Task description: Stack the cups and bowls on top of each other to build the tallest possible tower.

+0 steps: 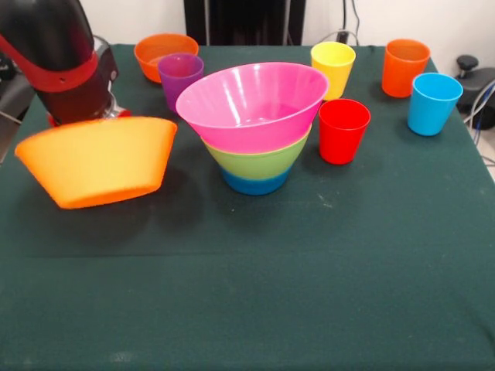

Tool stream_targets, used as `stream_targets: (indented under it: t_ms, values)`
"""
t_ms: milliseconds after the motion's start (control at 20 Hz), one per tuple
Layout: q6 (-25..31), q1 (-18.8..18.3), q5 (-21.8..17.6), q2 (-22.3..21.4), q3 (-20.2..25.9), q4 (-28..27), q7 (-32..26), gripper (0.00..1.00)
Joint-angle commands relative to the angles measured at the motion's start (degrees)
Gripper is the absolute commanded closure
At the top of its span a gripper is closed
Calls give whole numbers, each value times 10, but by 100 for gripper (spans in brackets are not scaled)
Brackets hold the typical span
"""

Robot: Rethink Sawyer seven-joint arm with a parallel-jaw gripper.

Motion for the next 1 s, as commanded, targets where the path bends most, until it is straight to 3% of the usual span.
stream_targets:
  t_ms: [50, 350, 1000]
  values:
    - [65, 19, -4, -66, 42, 28, -86, 0]
    - [87, 21, 0, -80, 43, 33, -81, 0]
    - [66, 20, -12, -61, 45, 21, -79, 0]
